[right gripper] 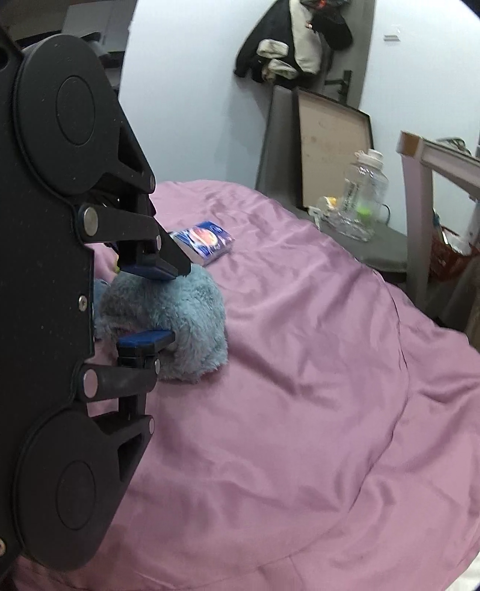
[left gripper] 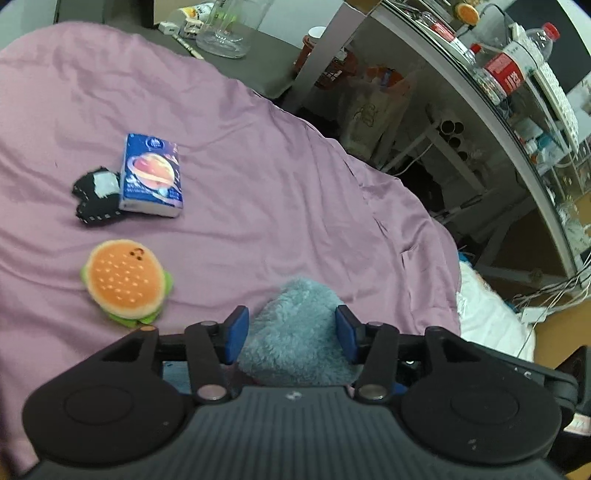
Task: Organize soft objects
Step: 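Carry the grey plush with both tools toward the cardboard box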
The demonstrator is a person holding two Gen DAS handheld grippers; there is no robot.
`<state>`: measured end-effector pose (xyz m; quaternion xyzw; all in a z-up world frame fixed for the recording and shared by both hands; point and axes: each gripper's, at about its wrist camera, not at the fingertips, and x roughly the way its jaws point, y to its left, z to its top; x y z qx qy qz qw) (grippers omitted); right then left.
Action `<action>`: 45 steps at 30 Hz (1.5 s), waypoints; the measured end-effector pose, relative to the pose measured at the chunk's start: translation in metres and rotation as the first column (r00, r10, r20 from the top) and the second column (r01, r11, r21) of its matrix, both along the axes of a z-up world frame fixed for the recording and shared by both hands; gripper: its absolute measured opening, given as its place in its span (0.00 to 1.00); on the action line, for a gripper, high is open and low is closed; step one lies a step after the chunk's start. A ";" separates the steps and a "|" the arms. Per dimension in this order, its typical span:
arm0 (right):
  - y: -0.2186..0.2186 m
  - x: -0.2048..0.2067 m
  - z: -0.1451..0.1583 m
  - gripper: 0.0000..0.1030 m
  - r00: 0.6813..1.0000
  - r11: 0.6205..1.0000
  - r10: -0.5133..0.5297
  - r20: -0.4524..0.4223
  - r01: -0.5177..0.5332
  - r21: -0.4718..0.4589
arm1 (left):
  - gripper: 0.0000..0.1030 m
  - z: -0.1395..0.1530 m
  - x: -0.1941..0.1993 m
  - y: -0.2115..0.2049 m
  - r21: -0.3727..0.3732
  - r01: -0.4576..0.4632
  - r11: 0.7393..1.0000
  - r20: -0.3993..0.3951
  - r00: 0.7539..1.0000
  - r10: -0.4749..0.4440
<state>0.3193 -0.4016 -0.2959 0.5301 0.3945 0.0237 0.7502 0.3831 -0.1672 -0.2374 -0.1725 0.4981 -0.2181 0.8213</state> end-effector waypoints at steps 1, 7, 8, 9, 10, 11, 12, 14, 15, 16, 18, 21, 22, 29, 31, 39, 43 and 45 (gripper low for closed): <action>-0.001 0.000 -0.002 0.31 1.000 1.000 -0.007 -0.004 0.007 0.001 | 0.48 -0.002 0.001 0.000 -0.008 -0.002 1.000 -0.008 1.000 0.002; -0.002 0.002 -0.010 0.21 0.999 0.999 -0.036 -0.006 0.036 0.039 | 0.38 -0.003 -0.001 -0.007 -0.005 -0.022 1.000 -0.014 1.000 0.021; -0.001 0.002 -0.008 0.20 0.999 0.999 -0.034 -0.001 0.034 0.028 | 0.36 -0.002 -0.001 -0.008 -0.003 -0.020 1.000 -0.013 1.000 0.020; -0.001 0.001 -0.005 0.20 0.999 0.999 -0.034 0.004 0.033 0.016 | 0.35 0.000 -0.001 -0.008 -0.003 -0.019 1.000 -0.015 1.000 0.019; 0.000 0.000 -0.003 0.19 0.999 0.999 -0.035 0.007 0.035 0.006 | 0.34 0.002 -0.001 -0.008 -0.005 -0.020 1.000 -0.021 1.000 0.020; -0.001 -0.001 -0.001 0.18 0.999 0.999 -0.039 0.012 0.039 0.001 | 0.33 0.003 -0.001 -0.008 -0.012 -0.019 1.000 -0.027 0.999 0.019; -0.002 -0.002 0.001 0.18 0.999 0.999 -0.044 0.016 0.044 -0.003 | 0.33 0.005 -0.002 -0.008 -0.023 -0.013 1.000 -0.033 0.999 0.012; -0.004 -0.004 0.007 0.17 0.998 0.999 -0.046 0.031 0.046 -0.009 | 0.32 0.009 -0.007 -0.007 -0.034 -0.004 0.999 -0.031 1.000 0.003; -0.004 -0.005 0.009 0.17 0.998 0.999 -0.045 0.040 0.045 -0.013 | 0.32 0.013 -0.010 -0.007 -0.038 -0.002 0.999 -0.024 1.000 0.001; -0.004 -0.005 0.011 0.16 0.998 0.999 -0.045 0.048 0.046 -0.012 | 0.32 0.016 -0.013 -0.007 -0.043 -0.003 0.999 -0.019 1.000 0.002; -0.003 -0.008 0.017 0.16 0.997 0.999 -0.044 0.059 0.045 -0.012 | 0.32 0.021 -0.018 -0.004 -0.059 -0.012 0.998 -0.021 1.000 0.011; -0.001 -0.012 0.027 0.16 0.996 0.999 -0.035 0.080 0.035 -0.010 | 0.32 0.032 -0.028 0.002 -0.074 -0.020 0.997 -0.009 1.000 0.019; 0.001 -0.014 0.030 0.16 0.996 0.999 -0.031 0.085 0.032 -0.007 | 0.32 0.035 -0.031 0.004 -0.075 -0.024 0.997 -0.003 1.000 0.024; 0.016 -0.026 0.058 0.16 0.990 1.000 -0.009 0.140 0.010 -0.002 | 0.29 0.065 -0.053 0.022 -0.094 -0.064 0.993 0.040 0.997 0.068; 0.020 -0.030 0.066 0.16 0.988 1.000 -0.002 0.155 0.002 0.000 | 0.29 0.073 -0.060 0.028 -0.102 -0.075 0.992 0.047 0.996 0.081; 0.048 -0.046 0.091 0.16 0.980 0.999 0.050 0.192 -0.047 -0.024 | 0.28 0.096 -0.089 0.058 -0.116 -0.125 0.985 0.078 0.988 0.134; 0.065 -0.054 0.100 0.16 0.977 0.997 0.077 0.200 -0.070 -0.043 | 0.28 0.103 -0.102 0.074 -0.124 -0.149 0.981 0.088 0.983 0.160; 0.074 -0.056 0.105 0.16 0.975 0.995 0.092 0.201 -0.082 -0.058 | 0.28 0.105 -0.107 0.083 -0.129 -0.161 0.979 0.089 0.981 0.173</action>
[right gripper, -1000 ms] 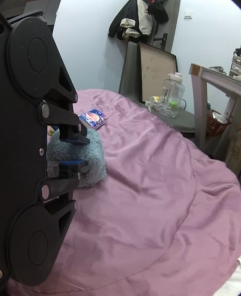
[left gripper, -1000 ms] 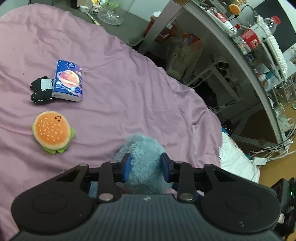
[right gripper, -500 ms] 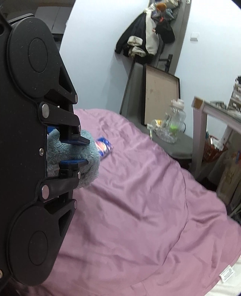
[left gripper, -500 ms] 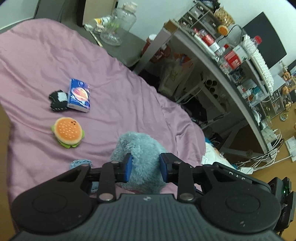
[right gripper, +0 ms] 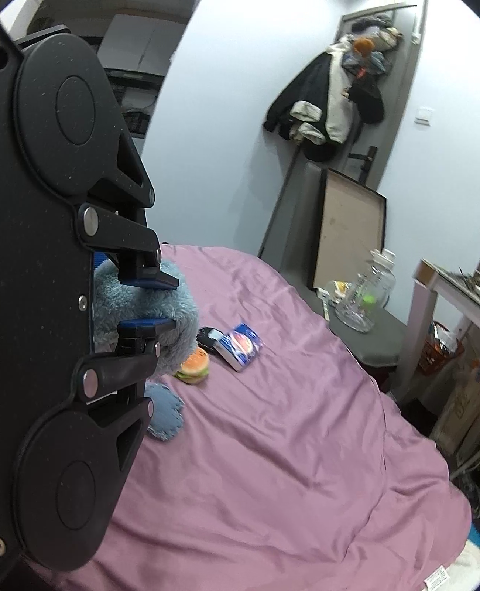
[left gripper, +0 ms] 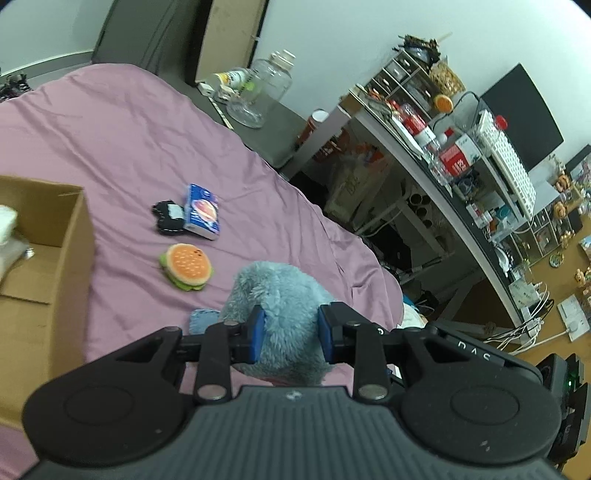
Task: Organize soft objects
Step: 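Carry the grey plush with both tools toward the cardboard box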
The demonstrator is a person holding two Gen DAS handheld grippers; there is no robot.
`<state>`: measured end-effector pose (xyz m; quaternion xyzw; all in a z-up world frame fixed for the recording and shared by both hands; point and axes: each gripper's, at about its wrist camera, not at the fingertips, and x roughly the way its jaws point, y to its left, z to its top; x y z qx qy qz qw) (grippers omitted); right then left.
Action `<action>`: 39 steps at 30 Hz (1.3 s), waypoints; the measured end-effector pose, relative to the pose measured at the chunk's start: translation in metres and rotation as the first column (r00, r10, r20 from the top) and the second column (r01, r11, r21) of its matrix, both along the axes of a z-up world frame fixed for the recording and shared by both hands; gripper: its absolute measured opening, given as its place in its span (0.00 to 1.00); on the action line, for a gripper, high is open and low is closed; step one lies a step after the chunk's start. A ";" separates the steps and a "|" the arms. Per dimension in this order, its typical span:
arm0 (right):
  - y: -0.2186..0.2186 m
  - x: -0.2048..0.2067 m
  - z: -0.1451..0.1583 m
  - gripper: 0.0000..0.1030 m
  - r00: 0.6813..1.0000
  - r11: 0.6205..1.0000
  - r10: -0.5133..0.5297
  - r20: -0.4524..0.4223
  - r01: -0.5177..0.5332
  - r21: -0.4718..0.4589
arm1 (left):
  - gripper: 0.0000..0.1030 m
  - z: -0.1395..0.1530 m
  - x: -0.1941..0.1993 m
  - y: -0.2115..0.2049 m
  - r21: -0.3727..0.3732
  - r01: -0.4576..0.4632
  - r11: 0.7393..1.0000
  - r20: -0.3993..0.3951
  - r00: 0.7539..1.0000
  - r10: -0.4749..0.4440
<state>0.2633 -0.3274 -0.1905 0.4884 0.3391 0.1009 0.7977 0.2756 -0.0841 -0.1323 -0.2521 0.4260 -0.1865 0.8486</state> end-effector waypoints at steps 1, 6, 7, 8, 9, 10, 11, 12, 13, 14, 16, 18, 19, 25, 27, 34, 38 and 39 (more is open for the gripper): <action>0.005 -0.001 0.002 0.16 1.000 1.000 0.006 0.002 -0.006 -0.005 | 0.28 0.001 -0.003 0.005 -0.002 -0.007 1.000 0.001 1.000 0.007; 0.030 -0.004 0.014 0.16 0.999 0.998 0.044 0.013 -0.043 -0.034 | 0.28 0.008 -0.013 0.030 -0.016 -0.040 0.999 0.009 0.999 0.040; 0.036 -0.004 0.017 0.16 0.999 0.998 0.051 0.014 -0.050 -0.039 | 0.28 0.009 -0.014 0.036 -0.019 -0.046 0.999 0.009 0.999 0.046; 0.042 -0.004 0.019 0.16 0.998 0.997 0.058 0.015 -0.057 -0.042 | 0.28 0.010 -0.015 0.041 -0.021 -0.052 0.998 0.010 0.999 0.052; 0.047 -0.004 0.020 0.16 0.998 0.997 0.063 0.016 -0.062 -0.045 | 0.28 0.012 -0.017 0.046 -0.021 -0.057 0.998 0.012 0.998 0.057; 0.052 -0.005 0.022 0.16 0.997 0.996 0.069 0.017 -0.068 -0.049 | 0.28 0.013 -0.018 0.052 -0.021 -0.061 0.998 0.014 0.998 0.061; 0.058 -0.005 0.024 0.16 0.997 0.996 0.075 0.019 -0.074 -0.056 | 0.28 0.014 -0.020 0.057 -0.022 -0.065 0.998 0.015 0.998 0.065; 0.063 -0.005 0.026 0.16 0.996 0.995 0.081 0.021 -0.079 -0.061 | 0.28 0.015 -0.021 0.064 -0.024 -0.069 0.997 0.016 0.997 0.069; 0.069 -0.005 0.028 0.16 0.996 0.994 0.086 0.022 -0.085 -0.065 | 0.28 0.016 -0.022 0.069 -0.027 -0.071 0.997 0.017 0.997 0.072; 0.074 -0.005 0.029 0.16 0.996 0.994 0.092 0.024 -0.090 -0.070 | 0.28 0.016 -0.022 0.076 -0.033 -0.076 0.997 0.016 0.997 0.076; 0.087 -0.005 0.033 0.16 0.995 0.992 0.101 0.028 -0.098 -0.083 | 0.28 0.017 -0.024 0.088 -0.044 -0.085 0.995 0.016 0.996 0.086; 0.098 -0.005 0.035 0.16 0.994 0.990 0.108 0.031 -0.105 -0.091 | 0.28 0.018 -0.025 0.099 -0.048 -0.093 0.995 0.021 0.995 0.094; 0.104 -0.004 0.037 0.16 0.993 0.990 0.112 0.032 -0.109 -0.094 | 0.28 0.018 -0.025 0.104 -0.051 -0.097 0.994 0.022 0.995 0.099; 0.136 0.002 0.042 0.16 0.989 0.983 0.145 0.035 -0.140 -0.120 | 0.28 0.017 -0.027 0.137 -0.076 -0.129 0.989 0.027 0.991 0.132; 0.146 0.005 0.043 0.16 0.987 0.980 0.155 0.033 -0.150 -0.130 | 0.28 0.015 -0.026 0.148 -0.085 -0.139 0.987 0.028 0.989 0.142; 0.177 0.016 0.044 0.16 0.983 0.971 0.180 0.027 -0.173 -0.167 | 0.28 0.005 -0.019 0.182 -0.132 -0.163 0.978 0.015 0.986 0.167; 0.190 0.023 0.042 0.16 0.983 0.967 0.183 0.014 -0.178 -0.181 | 0.28 -0.003 -0.013 0.195 -0.147 -0.173 0.974 0.005 0.984 0.175; 0.193 0.025 0.041 0.16 0.983 0.967 0.182 0.011 -0.177 -0.185 | 0.28 -0.005 -0.011 0.199 -0.155 -0.176 0.972 0.001 0.984 0.178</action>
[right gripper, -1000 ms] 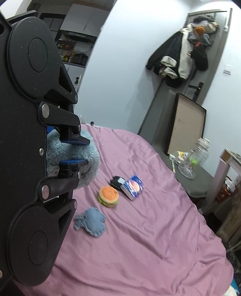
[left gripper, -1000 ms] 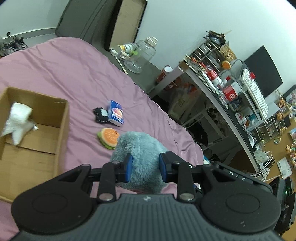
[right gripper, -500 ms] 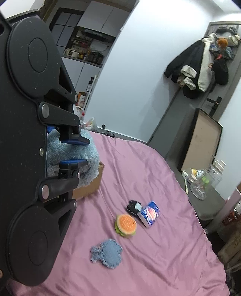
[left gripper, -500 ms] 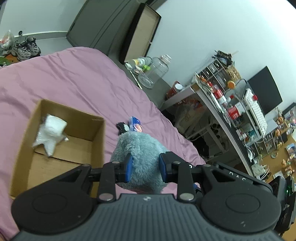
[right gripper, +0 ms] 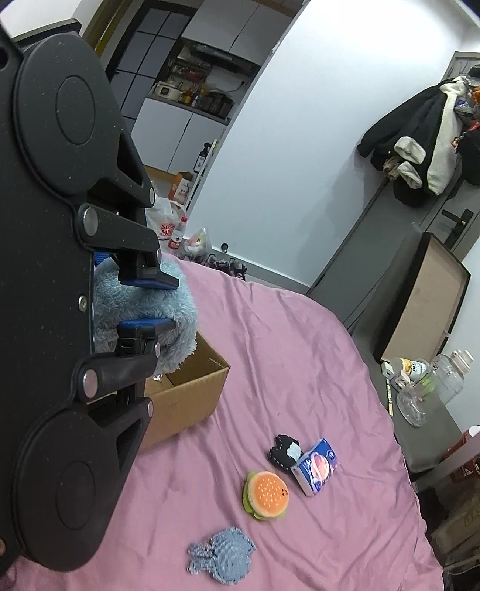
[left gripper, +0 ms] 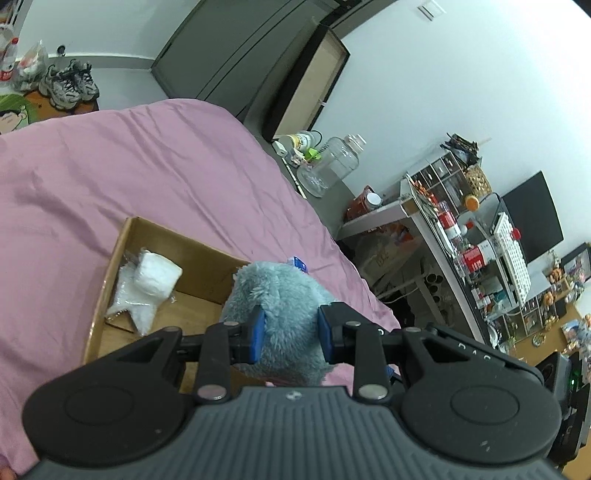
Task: Organize soft objects
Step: 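Carry the grey plush with both tools toward the cardboard box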
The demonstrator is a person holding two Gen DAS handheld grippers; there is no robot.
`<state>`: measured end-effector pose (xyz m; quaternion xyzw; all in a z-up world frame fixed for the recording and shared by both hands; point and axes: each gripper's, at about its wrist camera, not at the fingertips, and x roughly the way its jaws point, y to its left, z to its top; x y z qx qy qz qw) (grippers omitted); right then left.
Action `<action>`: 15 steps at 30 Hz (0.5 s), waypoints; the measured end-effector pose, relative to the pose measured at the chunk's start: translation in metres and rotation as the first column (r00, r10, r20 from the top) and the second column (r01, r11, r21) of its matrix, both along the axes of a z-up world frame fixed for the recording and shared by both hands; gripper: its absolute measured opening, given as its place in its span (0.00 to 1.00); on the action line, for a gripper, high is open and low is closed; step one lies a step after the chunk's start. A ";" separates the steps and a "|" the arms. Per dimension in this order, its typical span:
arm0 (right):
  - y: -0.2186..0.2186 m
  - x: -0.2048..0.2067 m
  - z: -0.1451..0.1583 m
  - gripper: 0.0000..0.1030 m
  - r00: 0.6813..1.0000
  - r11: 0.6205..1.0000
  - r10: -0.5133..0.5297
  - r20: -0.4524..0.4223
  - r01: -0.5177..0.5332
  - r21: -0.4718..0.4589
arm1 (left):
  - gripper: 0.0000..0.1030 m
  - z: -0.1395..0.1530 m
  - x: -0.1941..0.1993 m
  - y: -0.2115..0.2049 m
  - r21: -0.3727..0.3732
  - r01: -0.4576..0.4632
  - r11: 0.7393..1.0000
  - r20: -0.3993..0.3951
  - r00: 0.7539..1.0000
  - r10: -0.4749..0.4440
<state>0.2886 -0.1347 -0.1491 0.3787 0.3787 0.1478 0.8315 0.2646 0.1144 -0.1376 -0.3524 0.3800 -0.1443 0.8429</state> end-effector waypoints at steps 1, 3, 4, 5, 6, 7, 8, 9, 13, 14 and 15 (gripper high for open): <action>0.003 0.002 -0.001 0.16 1.000 1.000 -0.001 -0.002 0.001 -0.007 | 0.28 -0.003 0.002 0.003 -0.010 -0.003 1.000 -0.005 1.000 0.003; 0.008 0.006 -0.003 0.16 1.000 1.000 -0.001 -0.004 0.001 -0.020 | 0.28 -0.008 0.007 0.008 -0.022 -0.008 1.000 -0.016 1.000 0.008; 0.010 0.009 -0.004 0.16 1.000 1.000 -0.002 -0.006 0.002 -0.024 | 0.28 -0.010 0.010 0.010 -0.025 -0.012 1.000 -0.021 1.000 0.012; 0.011 0.011 -0.006 0.16 1.000 1.000 -0.004 -0.008 0.004 -0.028 | 0.28 -0.011 0.012 0.011 -0.023 -0.015 1.000 -0.025 1.000 0.015; 0.013 0.013 -0.007 0.17 1.000 0.999 -0.006 -0.011 0.005 -0.036 | 0.28 -0.013 0.015 0.012 -0.018 -0.015 1.000 -0.028 0.999 0.015; 0.014 0.015 -0.008 0.17 1.000 0.999 -0.008 -0.014 0.007 -0.045 | 0.28 -0.015 0.018 0.012 -0.016 -0.014 1.000 -0.031 0.999 0.014; 0.015 0.017 -0.010 0.17 1.000 0.998 -0.011 -0.018 0.010 -0.054 | 0.28 -0.017 0.020 0.012 -0.018 -0.013 1.000 -0.036 0.999 0.012; 0.016 0.019 -0.011 0.17 1.000 0.998 -0.013 -0.023 0.012 -0.062 | 0.28 -0.020 0.023 0.013 -0.025 -0.012 1.000 -0.042 0.999 0.011; 0.017 0.028 -0.019 0.17 0.999 0.996 -0.023 -0.047 0.018 -0.093 | 0.28 -0.036 0.032 0.013 -0.050 -0.010 0.999 -0.064 0.998 0.006; 0.017 0.030 -0.022 0.17 0.998 0.995 -0.024 -0.055 0.018 -0.098 | 0.28 -0.039 0.034 0.012 -0.050 -0.008 0.999 -0.068 0.998 0.005; 0.017 0.031 -0.025 0.17 0.998 0.995 -0.026 -0.061 0.020 -0.103 | 0.28 -0.043 0.036 0.011 -0.047 -0.006 0.999 -0.072 0.997 0.002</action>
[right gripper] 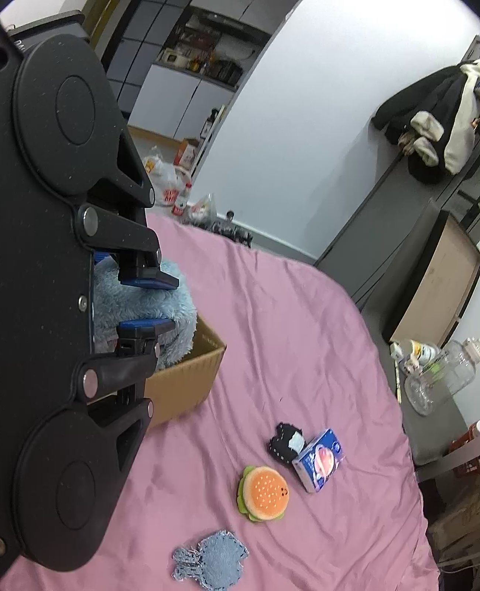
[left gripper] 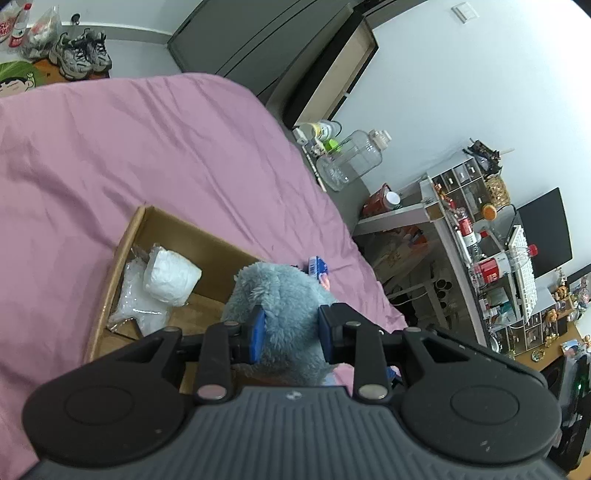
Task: Organize soft objects
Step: 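Carry the grey plush with both tools toward the cardboard box, then lower the grey plush into the box and open both tools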
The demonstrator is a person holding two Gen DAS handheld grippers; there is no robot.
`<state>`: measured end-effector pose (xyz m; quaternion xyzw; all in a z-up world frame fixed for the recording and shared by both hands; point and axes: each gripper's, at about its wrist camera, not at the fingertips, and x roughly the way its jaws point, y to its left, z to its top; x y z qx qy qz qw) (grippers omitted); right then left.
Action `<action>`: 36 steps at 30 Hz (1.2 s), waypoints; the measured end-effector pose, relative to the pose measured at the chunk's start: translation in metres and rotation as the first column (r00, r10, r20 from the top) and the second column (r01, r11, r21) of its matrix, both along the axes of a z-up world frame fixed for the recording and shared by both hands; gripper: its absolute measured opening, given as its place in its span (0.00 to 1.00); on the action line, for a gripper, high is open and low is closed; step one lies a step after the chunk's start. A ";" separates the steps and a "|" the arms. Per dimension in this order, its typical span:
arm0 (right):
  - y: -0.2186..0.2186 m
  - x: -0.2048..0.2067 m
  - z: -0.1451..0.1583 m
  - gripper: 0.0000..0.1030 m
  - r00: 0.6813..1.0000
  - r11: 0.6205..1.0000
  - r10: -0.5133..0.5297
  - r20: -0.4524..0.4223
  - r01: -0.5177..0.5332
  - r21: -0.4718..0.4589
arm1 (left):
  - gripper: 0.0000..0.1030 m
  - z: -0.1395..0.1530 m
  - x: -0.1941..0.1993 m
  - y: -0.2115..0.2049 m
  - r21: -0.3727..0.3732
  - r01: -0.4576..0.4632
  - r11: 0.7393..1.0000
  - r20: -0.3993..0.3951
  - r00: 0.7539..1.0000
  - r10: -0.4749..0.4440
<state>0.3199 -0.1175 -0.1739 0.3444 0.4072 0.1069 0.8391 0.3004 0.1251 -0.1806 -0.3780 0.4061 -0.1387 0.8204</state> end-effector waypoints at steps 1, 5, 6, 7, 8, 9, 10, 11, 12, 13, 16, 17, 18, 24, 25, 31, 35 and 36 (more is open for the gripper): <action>0.000 0.002 -0.002 0.17 1.000 1.000 -0.002 -0.006 0.002 -0.005 | 0.28 -0.003 0.002 -0.001 0.003 0.002 1.000 -0.003 1.000 -0.002; 0.003 0.007 -0.010 0.18 1.000 1.000 -0.011 -0.020 0.011 -0.028 | 0.29 -0.016 0.008 0.000 -0.007 0.008 1.000 -0.015 1.000 -0.008; 0.003 0.008 -0.012 0.18 1.000 0.999 -0.015 -0.024 0.014 -0.031 | 0.29 -0.019 0.009 0.000 -0.008 0.011 1.000 -0.016 1.000 -0.011; 0.003 0.009 -0.013 0.19 0.999 0.999 -0.020 -0.029 0.019 -0.029 | 0.29 -0.021 0.011 0.000 -0.008 0.013 1.000 -0.018 1.000 -0.014; 0.002 0.010 -0.015 0.19 0.999 0.999 -0.026 -0.033 0.026 -0.026 | 0.29 -0.023 0.012 -0.001 -0.008 0.015 1.000 -0.019 1.000 -0.015; 0.002 0.010 -0.016 0.19 0.999 0.999 -0.031 -0.036 0.030 -0.024 | 0.29 -0.024 0.014 -0.002 -0.009 0.016 1.000 -0.020 1.000 -0.016; 0.001 0.011 -0.016 0.19 0.999 0.999 -0.034 -0.038 0.033 -0.025 | 0.29 -0.025 0.015 -0.002 -0.009 0.017 1.000 -0.021 1.000 -0.017; 0.001 0.012 -0.016 0.19 0.999 0.999 -0.036 -0.038 0.035 -0.027 | 0.29 -0.027 0.016 -0.003 -0.007 0.018 1.000 -0.022 1.000 -0.018; 0.001 0.012 -0.017 0.19 0.999 0.999 -0.039 -0.038 0.037 -0.028 | 0.29 -0.028 0.018 -0.004 -0.003 0.016 1.000 -0.024 1.000 -0.016; 0.000 0.013 -0.017 0.19 0.998 0.999 -0.042 -0.037 0.041 -0.029 | 0.29 -0.029 0.018 -0.004 0.001 0.017 1.000 -0.026 1.000 -0.017; -0.005 0.012 -0.016 0.22 0.997 0.998 -0.068 -0.029 0.068 -0.019 | 0.32 -0.030 0.020 -0.007 0.020 0.018 1.000 -0.039 0.999 -0.017; -0.006 0.012 -0.016 0.25 0.997 0.997 -0.076 -0.032 0.075 -0.017 | 0.33 -0.031 0.020 -0.007 0.021 0.021 1.000 -0.046 0.999 -0.020; -0.008 0.011 -0.016 0.25 0.996 0.997 -0.081 -0.035 0.081 -0.013 | 0.33 -0.031 0.020 -0.007 0.027 0.022 0.999 -0.060 0.998 -0.020; -0.013 0.003 -0.010 0.29 0.996 0.997 -0.079 -0.033 0.079 0.003 | 0.52 -0.018 0.015 -0.007 0.089 0.013 0.996 -0.073 0.997 -0.007; -0.014 0.001 -0.008 0.32 0.997 0.997 -0.077 -0.029 0.077 0.004 | 0.55 -0.015 0.014 -0.008 0.106 0.014 0.994 -0.071 0.997 -0.006; -0.022 -0.015 0.012 0.44 0.997 0.997 -0.072 0.004 0.072 0.004 | 0.68 0.011 -0.001 -0.019 0.180 0.017 0.983 -0.051 0.999 -0.008; -0.033 -0.029 0.023 0.52 0.996 0.996 -0.083 0.015 0.083 -0.017 | 0.77 0.027 -0.013 -0.029 0.242 0.011 0.970 -0.039 0.999 -0.001; -0.036 -0.032 0.026 0.52 0.996 0.996 -0.084 0.018 0.084 -0.018 | 0.78 0.031 -0.017 -0.031 0.254 0.010 0.967 -0.038 0.999 0.000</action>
